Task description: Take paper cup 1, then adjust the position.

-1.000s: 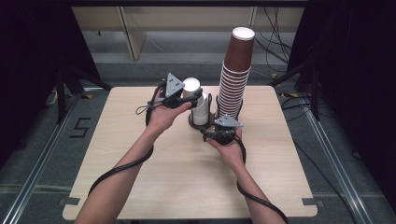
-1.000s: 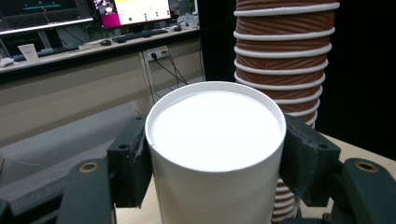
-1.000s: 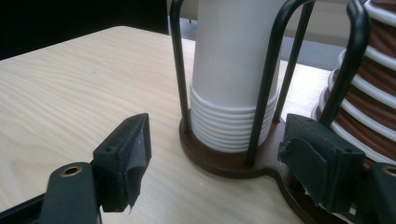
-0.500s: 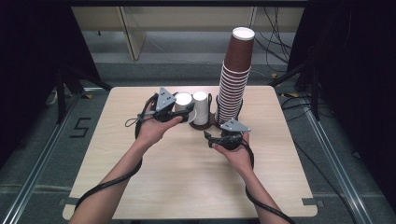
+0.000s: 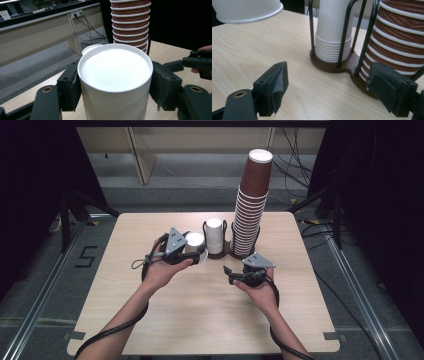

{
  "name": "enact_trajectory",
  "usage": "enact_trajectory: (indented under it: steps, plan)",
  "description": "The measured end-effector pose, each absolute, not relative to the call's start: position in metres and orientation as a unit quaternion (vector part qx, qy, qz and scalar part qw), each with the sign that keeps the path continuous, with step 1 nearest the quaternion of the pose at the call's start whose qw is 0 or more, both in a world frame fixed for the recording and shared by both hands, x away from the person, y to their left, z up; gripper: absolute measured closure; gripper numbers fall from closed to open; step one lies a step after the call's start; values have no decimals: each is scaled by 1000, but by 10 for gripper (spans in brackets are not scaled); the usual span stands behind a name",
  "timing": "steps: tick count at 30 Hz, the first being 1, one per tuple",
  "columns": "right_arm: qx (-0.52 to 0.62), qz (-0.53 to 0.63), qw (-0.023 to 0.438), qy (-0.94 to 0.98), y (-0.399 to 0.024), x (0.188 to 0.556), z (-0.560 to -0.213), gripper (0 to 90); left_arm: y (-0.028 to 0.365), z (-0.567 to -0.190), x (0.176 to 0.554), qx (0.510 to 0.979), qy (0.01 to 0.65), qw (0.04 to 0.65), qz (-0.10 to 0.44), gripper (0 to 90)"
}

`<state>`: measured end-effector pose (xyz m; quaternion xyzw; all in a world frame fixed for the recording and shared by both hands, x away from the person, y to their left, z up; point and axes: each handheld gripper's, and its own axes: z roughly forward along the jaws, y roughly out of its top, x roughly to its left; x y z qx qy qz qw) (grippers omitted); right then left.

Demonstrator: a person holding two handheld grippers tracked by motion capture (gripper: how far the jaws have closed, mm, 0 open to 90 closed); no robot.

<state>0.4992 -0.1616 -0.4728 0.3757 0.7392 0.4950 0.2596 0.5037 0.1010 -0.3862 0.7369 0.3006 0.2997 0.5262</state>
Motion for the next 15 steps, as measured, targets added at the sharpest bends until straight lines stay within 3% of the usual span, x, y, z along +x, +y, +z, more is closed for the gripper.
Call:
enact_trajectory:
  steps: [15]
  plan:
    - [353,498,260,748,-164,488,-477,173,96,-393,500,771,279,489,298,331]
